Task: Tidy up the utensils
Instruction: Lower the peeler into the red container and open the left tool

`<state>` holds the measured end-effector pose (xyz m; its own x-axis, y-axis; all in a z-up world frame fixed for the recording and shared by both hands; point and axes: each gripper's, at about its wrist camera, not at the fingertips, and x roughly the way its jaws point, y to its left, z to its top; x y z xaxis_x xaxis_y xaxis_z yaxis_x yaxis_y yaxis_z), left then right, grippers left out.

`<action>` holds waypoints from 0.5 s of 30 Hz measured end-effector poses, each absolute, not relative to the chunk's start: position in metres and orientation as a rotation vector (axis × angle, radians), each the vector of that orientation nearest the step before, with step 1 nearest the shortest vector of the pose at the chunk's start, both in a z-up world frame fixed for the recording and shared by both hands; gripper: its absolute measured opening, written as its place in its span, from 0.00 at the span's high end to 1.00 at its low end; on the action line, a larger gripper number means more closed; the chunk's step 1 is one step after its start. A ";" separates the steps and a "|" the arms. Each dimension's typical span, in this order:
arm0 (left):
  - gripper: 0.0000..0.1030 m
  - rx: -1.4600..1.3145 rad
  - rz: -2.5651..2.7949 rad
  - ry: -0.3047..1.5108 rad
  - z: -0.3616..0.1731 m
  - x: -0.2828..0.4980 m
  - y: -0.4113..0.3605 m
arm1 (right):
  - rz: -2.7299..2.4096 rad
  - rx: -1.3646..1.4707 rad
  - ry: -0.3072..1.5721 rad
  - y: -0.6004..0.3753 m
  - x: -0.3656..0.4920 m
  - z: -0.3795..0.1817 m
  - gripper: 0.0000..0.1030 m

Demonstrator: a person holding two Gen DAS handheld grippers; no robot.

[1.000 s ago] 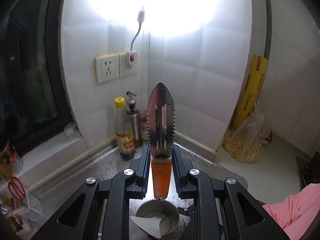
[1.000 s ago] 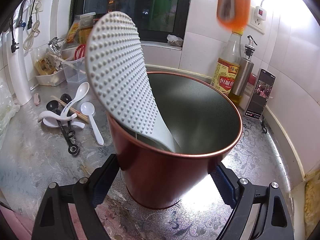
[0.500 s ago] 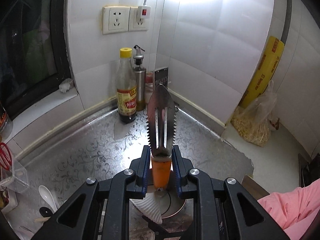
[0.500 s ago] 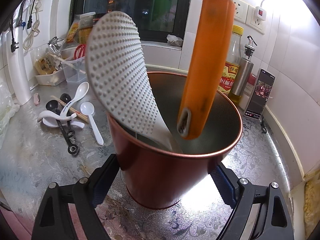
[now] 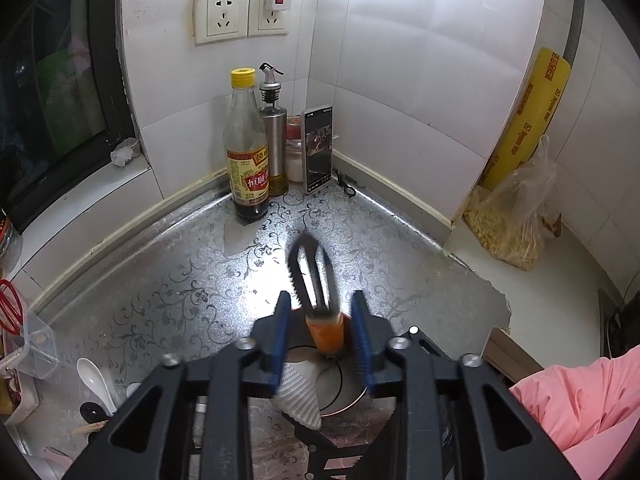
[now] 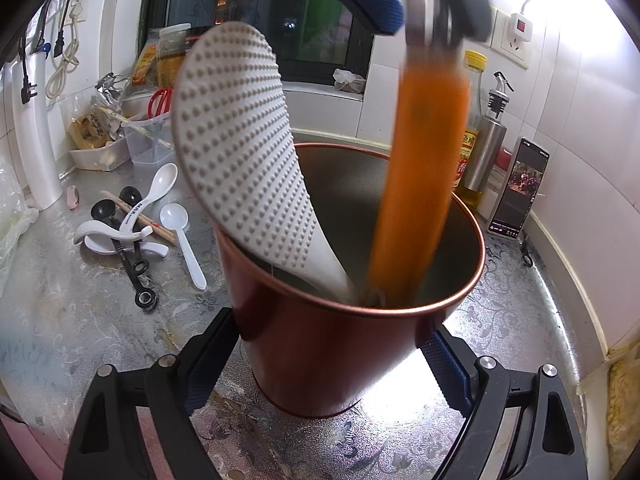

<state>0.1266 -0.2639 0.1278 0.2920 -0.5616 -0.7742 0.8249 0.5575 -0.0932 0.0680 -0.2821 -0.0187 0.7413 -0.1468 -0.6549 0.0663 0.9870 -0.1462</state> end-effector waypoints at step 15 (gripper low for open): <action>0.57 0.291 -0.877 0.771 0.159 0.131 -0.234 | -0.124 -0.118 0.729 -0.286 0.067 -0.020 0.11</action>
<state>0.1310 -0.2345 0.1592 0.3969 -0.5809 -0.7107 0.7795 0.6221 -0.0731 0.0670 -0.2860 -0.0198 0.7391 -0.1533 -0.6560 0.0713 0.9861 -0.1500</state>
